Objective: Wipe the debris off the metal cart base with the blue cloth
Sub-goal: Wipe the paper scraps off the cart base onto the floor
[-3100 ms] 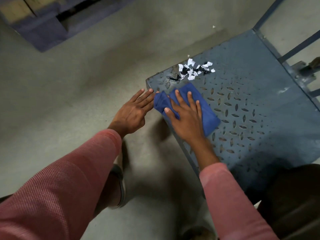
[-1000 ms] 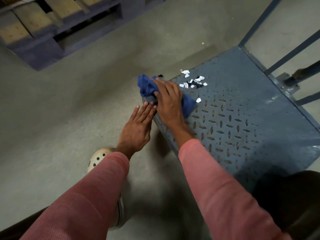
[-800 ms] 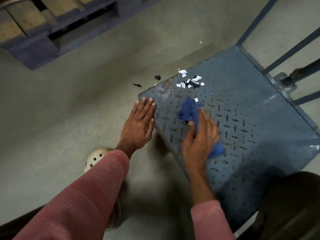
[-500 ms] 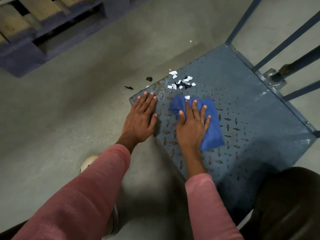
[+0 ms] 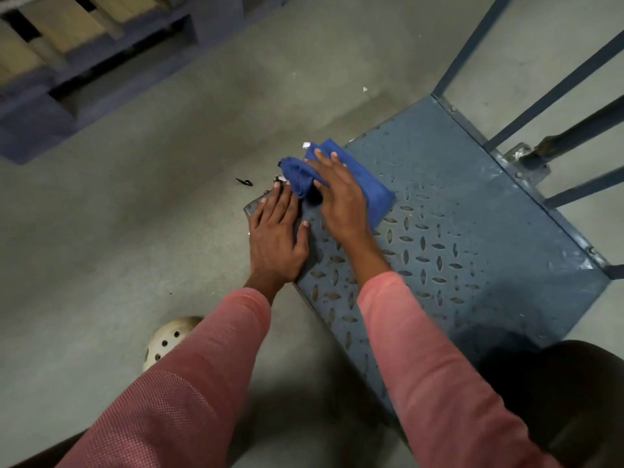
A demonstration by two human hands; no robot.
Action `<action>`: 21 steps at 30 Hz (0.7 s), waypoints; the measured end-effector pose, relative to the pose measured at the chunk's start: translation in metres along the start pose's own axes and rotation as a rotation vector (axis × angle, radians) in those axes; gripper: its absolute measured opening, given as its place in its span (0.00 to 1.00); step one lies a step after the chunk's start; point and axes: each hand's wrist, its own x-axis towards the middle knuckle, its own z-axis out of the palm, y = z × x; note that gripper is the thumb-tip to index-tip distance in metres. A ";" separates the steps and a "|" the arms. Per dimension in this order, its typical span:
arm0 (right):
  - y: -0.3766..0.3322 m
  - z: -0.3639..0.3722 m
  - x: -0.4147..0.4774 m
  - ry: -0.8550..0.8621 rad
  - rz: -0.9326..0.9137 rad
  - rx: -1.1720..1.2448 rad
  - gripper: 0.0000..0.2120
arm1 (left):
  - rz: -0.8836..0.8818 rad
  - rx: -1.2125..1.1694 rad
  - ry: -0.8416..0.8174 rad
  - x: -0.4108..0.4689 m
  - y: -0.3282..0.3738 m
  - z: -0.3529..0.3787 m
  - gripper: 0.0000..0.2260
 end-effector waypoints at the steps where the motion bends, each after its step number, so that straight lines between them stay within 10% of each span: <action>1: 0.001 -0.005 -0.014 0.056 -0.033 0.017 0.20 | 0.006 -0.002 0.006 0.000 0.000 0.000 0.28; 10: 0.012 -0.036 -0.127 0.227 0.421 -0.438 0.24 | 0.009 -0.003 0.011 0.001 -0.002 0.002 0.29; 21: 0.009 -0.001 0.024 -0.191 0.072 -0.429 0.23 | -0.002 0.023 0.013 0.002 0.000 0.002 0.29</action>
